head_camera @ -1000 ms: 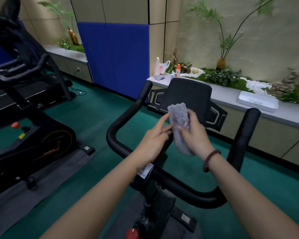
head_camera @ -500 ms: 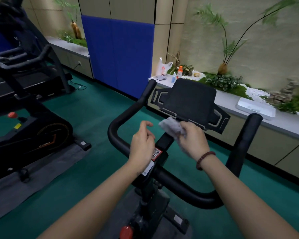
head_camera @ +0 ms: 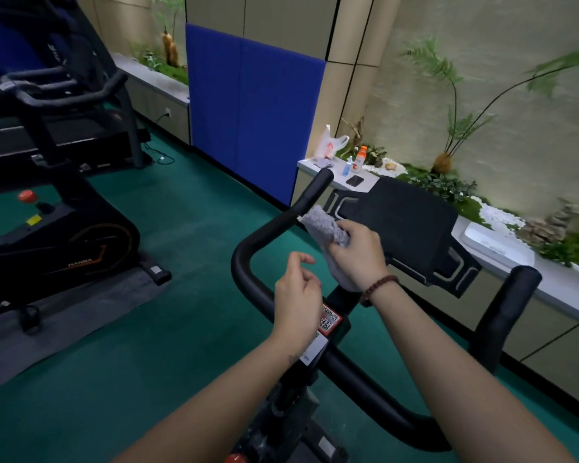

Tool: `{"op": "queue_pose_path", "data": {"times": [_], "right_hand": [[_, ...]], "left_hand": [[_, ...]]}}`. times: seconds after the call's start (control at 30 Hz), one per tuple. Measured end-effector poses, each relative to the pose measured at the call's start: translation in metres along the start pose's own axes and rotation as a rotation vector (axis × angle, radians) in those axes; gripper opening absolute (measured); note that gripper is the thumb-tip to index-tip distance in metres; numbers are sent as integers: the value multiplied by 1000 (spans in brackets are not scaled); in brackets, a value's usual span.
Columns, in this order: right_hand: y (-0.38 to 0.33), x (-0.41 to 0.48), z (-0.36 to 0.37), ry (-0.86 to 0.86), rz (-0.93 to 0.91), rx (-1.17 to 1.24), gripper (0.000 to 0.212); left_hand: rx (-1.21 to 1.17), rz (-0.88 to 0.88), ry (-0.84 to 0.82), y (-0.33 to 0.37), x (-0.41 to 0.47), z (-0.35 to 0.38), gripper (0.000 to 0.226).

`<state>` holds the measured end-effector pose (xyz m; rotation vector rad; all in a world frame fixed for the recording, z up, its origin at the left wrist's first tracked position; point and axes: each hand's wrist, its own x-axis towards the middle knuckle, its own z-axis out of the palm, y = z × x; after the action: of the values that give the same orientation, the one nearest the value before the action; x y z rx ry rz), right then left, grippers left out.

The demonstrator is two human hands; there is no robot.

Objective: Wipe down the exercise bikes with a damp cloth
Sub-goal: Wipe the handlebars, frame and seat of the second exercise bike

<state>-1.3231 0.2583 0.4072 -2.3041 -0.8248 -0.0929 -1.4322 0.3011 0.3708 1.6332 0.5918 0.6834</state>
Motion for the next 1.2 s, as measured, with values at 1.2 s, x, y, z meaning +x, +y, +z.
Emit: {"op": "queue_pose_path", "data": {"times": [1.2], "right_hand": [[-43, 133, 76, -164, -88, -317, 7]], "left_hand": [[707, 19, 306, -46, 96, -43, 32]]}}
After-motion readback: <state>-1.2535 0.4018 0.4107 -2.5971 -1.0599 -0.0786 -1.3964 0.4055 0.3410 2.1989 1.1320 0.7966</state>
